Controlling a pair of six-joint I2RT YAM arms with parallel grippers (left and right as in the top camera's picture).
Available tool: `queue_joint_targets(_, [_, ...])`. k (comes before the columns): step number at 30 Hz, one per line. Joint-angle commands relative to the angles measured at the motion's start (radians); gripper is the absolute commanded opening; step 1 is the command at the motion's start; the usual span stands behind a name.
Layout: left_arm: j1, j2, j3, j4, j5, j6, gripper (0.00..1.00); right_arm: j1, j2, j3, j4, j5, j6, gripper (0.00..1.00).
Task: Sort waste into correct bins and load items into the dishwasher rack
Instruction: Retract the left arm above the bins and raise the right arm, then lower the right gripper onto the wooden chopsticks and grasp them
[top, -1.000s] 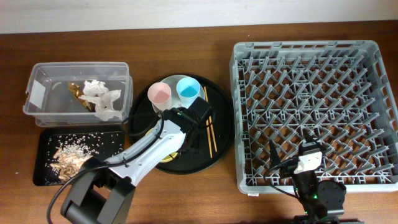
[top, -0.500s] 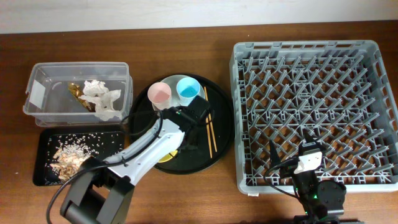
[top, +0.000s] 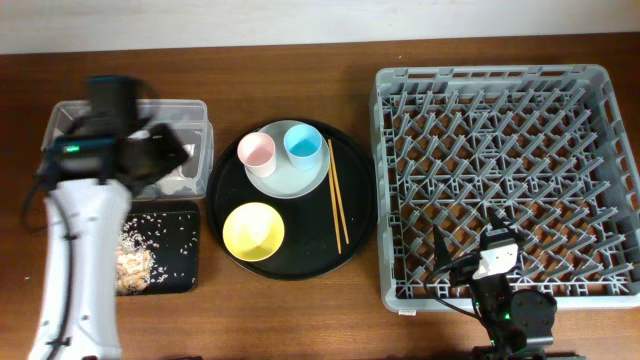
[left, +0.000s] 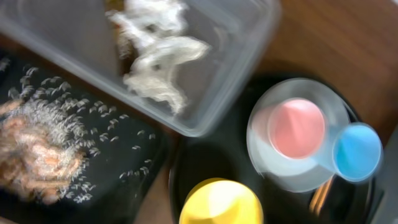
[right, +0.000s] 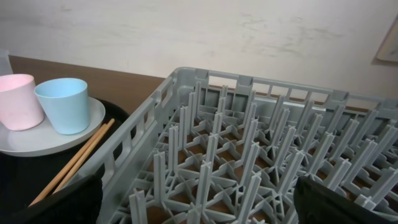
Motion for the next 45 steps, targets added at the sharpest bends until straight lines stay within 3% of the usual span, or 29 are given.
queue_joint_targets(1, [0.155,-0.018,0.007,-0.071,0.084,0.000,0.87,-0.007,-0.005,-0.008,0.000,0.001,-0.004,0.98])
queue_joint_targets(2, [0.171,-0.018,0.007,-0.084,0.084,0.000,0.99,-0.007,-0.005,-0.008,0.000,0.000,-0.004,0.98])
queue_joint_targets(5, [0.177,-0.018,0.007,-0.089,0.083,0.001,0.99,-0.007,-0.005,-0.008,0.045,-0.019,0.007,0.98])
queue_joint_targets(7, [0.177,-0.018,0.007,-0.090,0.083,0.001,0.99,-0.007,-0.005,0.002,0.126,-0.028,0.108,0.98])
queue_joint_targets(12, [0.177,-0.018,0.007,-0.090,0.083,0.001,0.99,-0.007,0.107,0.362,-0.049,-0.066,0.177,0.99])
queue_joint_targets(18, [0.177,-0.019,0.007,-0.090,0.083,0.001,0.99,-0.007,0.792,1.230,-0.776,-0.271,0.177,0.98])
queue_joint_targets(22, [0.177,-0.019,0.007,-0.090,0.083,0.001,0.99,-0.007,1.120,1.538,-0.919,-0.639,0.245,0.98])
queue_joint_targets(25, [0.177,-0.019,0.007,-0.090,0.083,0.001,0.99,0.001,1.271,1.547,-0.987,-0.722,0.346,0.99])
queue_joint_targets(27, [0.177,-0.019,0.007,-0.090,0.083,0.001,0.99,0.050,1.354,1.547,-1.070,-0.645,0.326,0.75])
queue_joint_targets(29, [0.177,-0.019,0.007,-0.090,0.083,0.001,0.99,0.152,1.427,1.547,-1.135,-0.438,0.323,0.41])
queue_joint_targets(31, [0.177,-0.019,0.007,-0.090,0.083,0.001,0.99,0.269,1.472,1.547,-1.148,-0.295,0.323,0.32])
queue_joint_targets(37, [0.177,-0.019,0.007,-0.090,0.083,0.001,0.99,0.569,1.607,1.542,-1.118,-0.001,0.387,0.31])
queue_joint_targets(45, [0.177,-0.019,0.007,-0.090,0.083,0.001,0.99,0.628,1.817,1.479,-1.048,-0.001,0.447,0.31])
